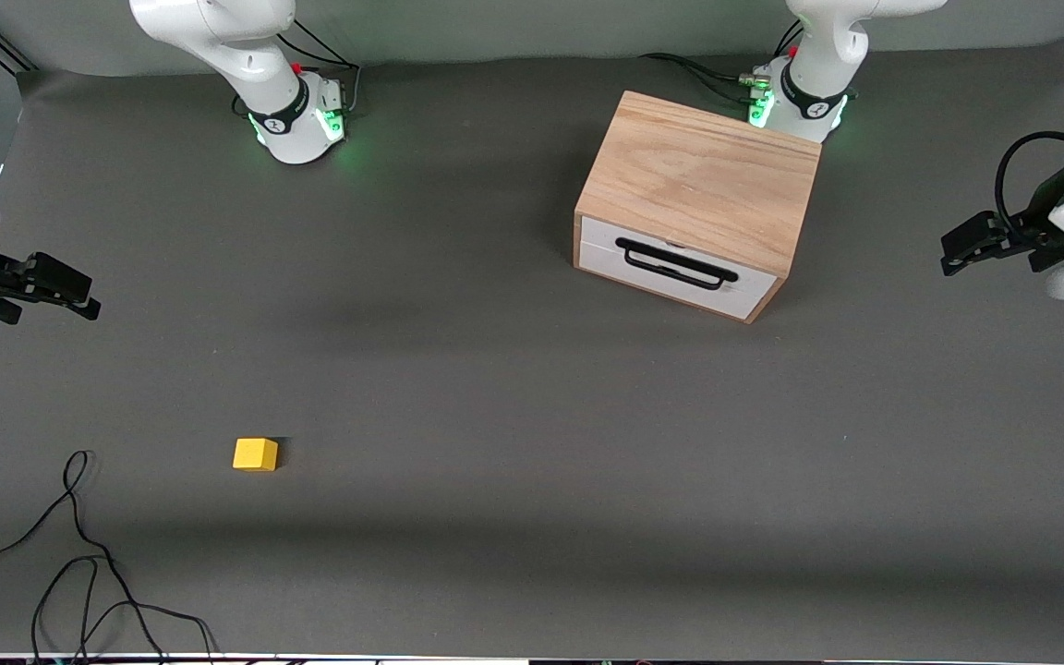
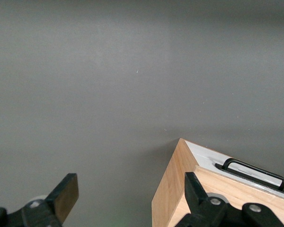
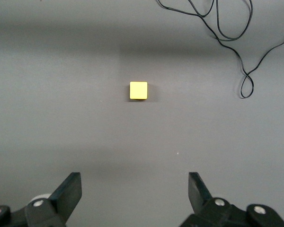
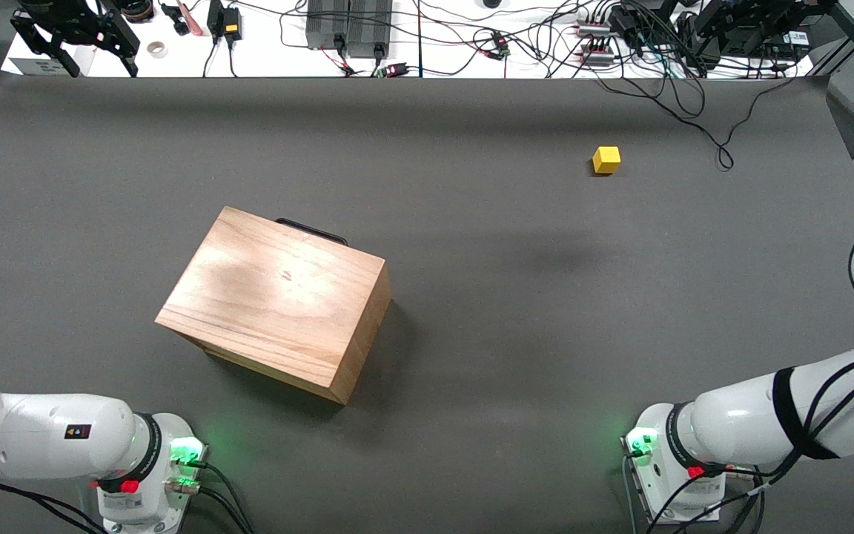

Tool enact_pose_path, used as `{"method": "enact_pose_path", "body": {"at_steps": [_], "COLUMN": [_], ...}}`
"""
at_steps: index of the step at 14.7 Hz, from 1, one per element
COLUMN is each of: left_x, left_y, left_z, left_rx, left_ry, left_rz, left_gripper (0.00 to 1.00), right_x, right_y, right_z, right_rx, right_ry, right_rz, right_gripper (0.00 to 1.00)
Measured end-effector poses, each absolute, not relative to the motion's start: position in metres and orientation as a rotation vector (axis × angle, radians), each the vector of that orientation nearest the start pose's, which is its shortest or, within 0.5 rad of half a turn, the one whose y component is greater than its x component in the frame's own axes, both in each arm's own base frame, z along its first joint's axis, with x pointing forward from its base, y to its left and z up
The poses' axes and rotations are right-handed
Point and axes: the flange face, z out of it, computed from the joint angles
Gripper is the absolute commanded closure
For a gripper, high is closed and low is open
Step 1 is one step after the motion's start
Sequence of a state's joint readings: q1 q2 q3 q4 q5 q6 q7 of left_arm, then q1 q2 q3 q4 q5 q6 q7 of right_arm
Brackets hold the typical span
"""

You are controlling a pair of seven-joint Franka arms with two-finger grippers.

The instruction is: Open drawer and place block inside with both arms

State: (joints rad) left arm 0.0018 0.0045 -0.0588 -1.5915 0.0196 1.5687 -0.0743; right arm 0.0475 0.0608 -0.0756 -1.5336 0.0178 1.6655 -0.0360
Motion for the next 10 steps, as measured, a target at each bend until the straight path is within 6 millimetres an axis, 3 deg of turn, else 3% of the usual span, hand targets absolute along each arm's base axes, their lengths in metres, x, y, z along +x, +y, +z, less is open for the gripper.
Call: {"method": "enact_pose_path", "body": {"at_steps": [10], "left_x": [0.554], "left_y": [-0.035], "left_z": [0.6117], "left_rx": [-3.122], "left_ry": [-0.009], "left_rz": [0.042], "left_gripper": [0.0], "right_x": [0.5826], "right_y": [-0.0127], "right_z": [0.6182], "right_rx": [-3.128], "right_ry": [-0.013], "right_rz": [-0.117], "right_gripper": [0.0]}}
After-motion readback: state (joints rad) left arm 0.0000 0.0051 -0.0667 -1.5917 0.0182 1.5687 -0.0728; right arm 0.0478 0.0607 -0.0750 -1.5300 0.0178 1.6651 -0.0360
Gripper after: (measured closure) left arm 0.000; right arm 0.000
